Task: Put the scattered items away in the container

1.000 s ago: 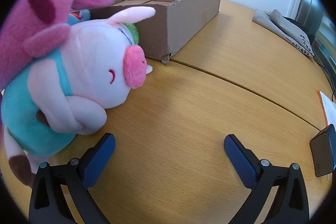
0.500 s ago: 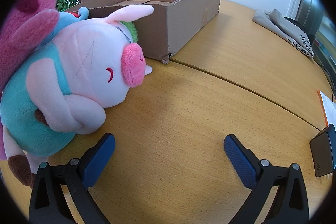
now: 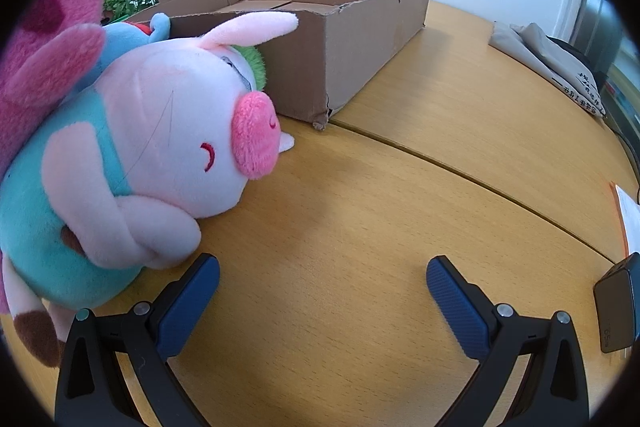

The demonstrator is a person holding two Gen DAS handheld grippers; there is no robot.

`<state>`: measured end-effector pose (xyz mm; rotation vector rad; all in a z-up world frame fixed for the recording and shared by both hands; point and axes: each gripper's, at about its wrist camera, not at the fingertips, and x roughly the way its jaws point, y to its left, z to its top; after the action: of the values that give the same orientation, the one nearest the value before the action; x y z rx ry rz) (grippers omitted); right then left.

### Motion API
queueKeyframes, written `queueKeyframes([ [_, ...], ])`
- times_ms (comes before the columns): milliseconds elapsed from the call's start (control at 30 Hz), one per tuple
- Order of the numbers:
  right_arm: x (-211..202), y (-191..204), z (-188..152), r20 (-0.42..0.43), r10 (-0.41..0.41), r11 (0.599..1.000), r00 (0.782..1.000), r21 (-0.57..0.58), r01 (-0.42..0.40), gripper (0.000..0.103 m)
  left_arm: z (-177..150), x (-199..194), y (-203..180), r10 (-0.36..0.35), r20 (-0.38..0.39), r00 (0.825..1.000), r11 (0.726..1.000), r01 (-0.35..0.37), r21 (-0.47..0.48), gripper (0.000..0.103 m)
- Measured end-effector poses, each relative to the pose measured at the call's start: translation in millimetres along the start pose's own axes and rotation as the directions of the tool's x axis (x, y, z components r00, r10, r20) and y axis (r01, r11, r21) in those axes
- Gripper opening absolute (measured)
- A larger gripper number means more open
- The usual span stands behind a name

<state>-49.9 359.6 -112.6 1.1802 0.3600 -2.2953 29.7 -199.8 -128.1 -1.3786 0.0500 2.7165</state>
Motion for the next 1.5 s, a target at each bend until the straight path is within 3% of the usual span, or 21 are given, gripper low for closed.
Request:
queueKeyframes([
  [167,-23.6,1.7,-28.3,-0.02,-0.095,0.989,0.995,0.109,0.096,0.102,-19.8,-20.3,-3.2,0.072,0.001,0.997,0.997,-0.072,-0.039,0.103],
  [300,-67.4,9.5,-64.3,-0.039,-0.214,0.951,0.976,0.221,0.218,0.102,-45.6,-76.4,-15.9,0.165,0.075,0.983,0.983,-0.158,-0.091,0.103],
  [433,-121.0,45.0,-79.8,-0.007,-0.258,0.915,0.966,0.32,0.246,0.102,-65.9,-149.3,-56.8,0.159,0.21,0.965,0.972,-0.116,-0.202,0.103],
  [567,-155.8,100.1,-66.3,0.074,-0.268,0.916,0.961,0.328,0.23,0.103,-63.9,-178.4,-115.7,0.168,0.258,0.951,0.961,-0.1,-0.258,0.103],
  [767,-170.8,164.1,-32.9,0.156,-0.226,0.931,0.962,0.325,0.166,0.102,-51.4,-173.9,-190.9,0.035,0.247,0.968,0.979,0.016,-0.205,0.103],
  [1067,-170.3,183.5,-20.5,0.111,-0.277,0.879,0.955,0.431,0.204,0.102,-38.7,-159.6,-224.0,0.075,0.2,0.977,0.982,-0.038,-0.182,0.103],
  [1233,-164.1,183.6,-15.7,0.089,-0.321,0.876,0.943,0.407,0.26,0.102,-30.1,-160.1,-230.7,0.058,0.19,0.98,0.987,-0.027,-0.158,0.103],
  [1500,-161.9,187.7,-12.9,0.069,-0.296,0.888,0.953,0.387,0.248,0.102,-28.5,-161.3,-227.6,0.047,0.178,0.983,0.986,-0.017,-0.168,0.103],
])
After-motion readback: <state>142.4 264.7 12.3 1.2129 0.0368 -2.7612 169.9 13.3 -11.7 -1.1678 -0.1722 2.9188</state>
